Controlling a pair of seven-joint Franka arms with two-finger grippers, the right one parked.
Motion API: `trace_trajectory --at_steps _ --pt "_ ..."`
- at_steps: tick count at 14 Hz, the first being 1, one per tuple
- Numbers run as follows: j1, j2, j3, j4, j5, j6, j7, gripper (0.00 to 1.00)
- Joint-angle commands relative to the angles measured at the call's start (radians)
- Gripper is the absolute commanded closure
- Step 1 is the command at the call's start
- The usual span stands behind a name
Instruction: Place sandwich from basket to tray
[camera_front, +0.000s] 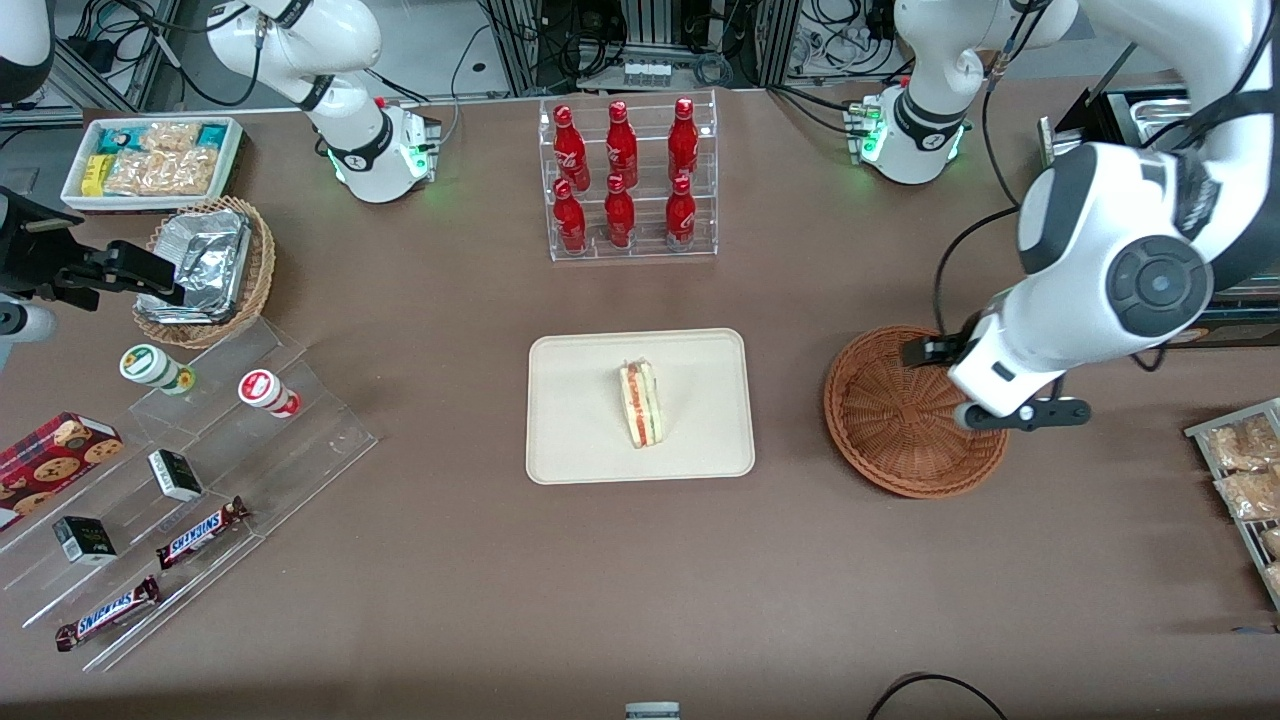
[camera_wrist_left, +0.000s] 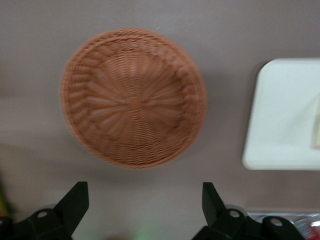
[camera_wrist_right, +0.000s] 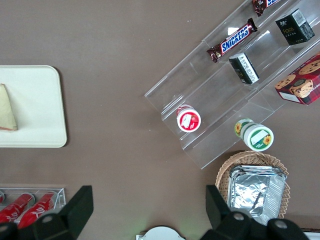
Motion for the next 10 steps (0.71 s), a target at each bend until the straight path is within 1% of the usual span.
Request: trace_trajectory --at_steps 1,3,4,5,7,10 --pt "0.006 -0.023 -0.006 0.056 0.047 -0.113 0.133 0.0" --pt "0.009 -0.059 0.006 0.07 0.038 -0.13 0.151 0.0" --pt "0.009 -0.081 0.037 0.068 0.03 -0.133 0.151 0.0" --pt "0.009 -0.104 0.048 0.068 0.022 -0.14 0.151 0.0" --pt "0.009 -0.145 0.088 0.068 -0.017 -0.167 0.154 0.0" --pt "0.009 -0.185 0.092 0.068 -0.021 -0.194 0.154 0.0"
